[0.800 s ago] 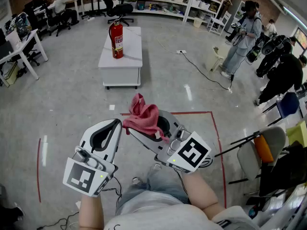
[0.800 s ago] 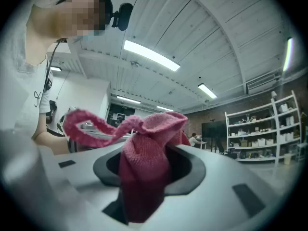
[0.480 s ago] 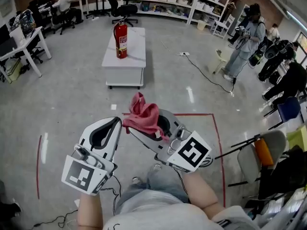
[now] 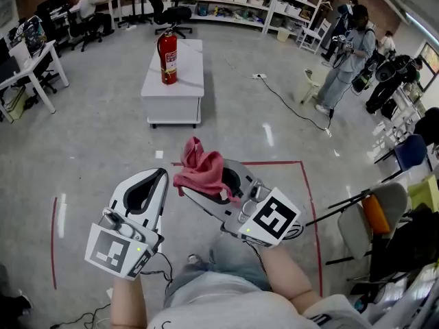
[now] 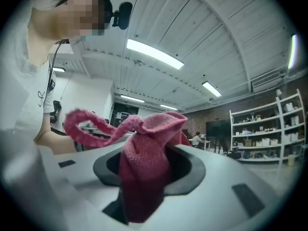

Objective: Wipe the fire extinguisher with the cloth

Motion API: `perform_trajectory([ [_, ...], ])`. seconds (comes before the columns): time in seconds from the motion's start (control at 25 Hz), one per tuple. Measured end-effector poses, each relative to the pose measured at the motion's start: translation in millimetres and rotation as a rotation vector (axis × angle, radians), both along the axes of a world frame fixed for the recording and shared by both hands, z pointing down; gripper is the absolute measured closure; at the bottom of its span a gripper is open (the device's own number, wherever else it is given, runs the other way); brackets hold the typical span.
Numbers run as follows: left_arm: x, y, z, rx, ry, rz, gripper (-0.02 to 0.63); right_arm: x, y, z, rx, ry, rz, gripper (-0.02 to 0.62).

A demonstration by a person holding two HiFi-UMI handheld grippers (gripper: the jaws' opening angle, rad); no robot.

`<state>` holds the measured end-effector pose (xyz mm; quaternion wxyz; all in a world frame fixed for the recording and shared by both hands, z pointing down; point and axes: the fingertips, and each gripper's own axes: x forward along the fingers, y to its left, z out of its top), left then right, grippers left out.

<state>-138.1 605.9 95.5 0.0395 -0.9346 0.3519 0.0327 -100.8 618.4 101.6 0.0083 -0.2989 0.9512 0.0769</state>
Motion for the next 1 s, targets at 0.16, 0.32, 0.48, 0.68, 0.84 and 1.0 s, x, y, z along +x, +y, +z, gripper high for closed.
perform_trajectory([
  [0.16, 8, -10, 14, -0.019, -0.012, 0.002, 0.597, 13, -13, 15, -0.006, 0.015, 0.038, 0.417],
  [0.32, 24, -43, 19, -0.036, -0.017, -0.002, 0.597, 35, -47, 18, -0.039, -0.042, 0.053, 0.417],
  [0.48, 57, -88, 15, -0.037, -0.019, -0.010, 0.597, 72, -93, 15, -0.040, -0.047, 0.062, 0.417],
  [0.68, 111, -151, 1, -0.027, -0.013, -0.030, 0.597, 122, -159, 2, -0.024, -0.020, 0.040, 0.417],
  [0.84, 162, -200, -10, -0.012, -0.006, -0.059, 0.597, 169, -206, -10, -0.003, -0.014, -0.008, 0.417],
  [1.0, 216, -245, -30, -0.002, -0.005, -0.091, 0.597, 224, -249, -27, -0.013, -0.036, -0.052, 0.417],
])
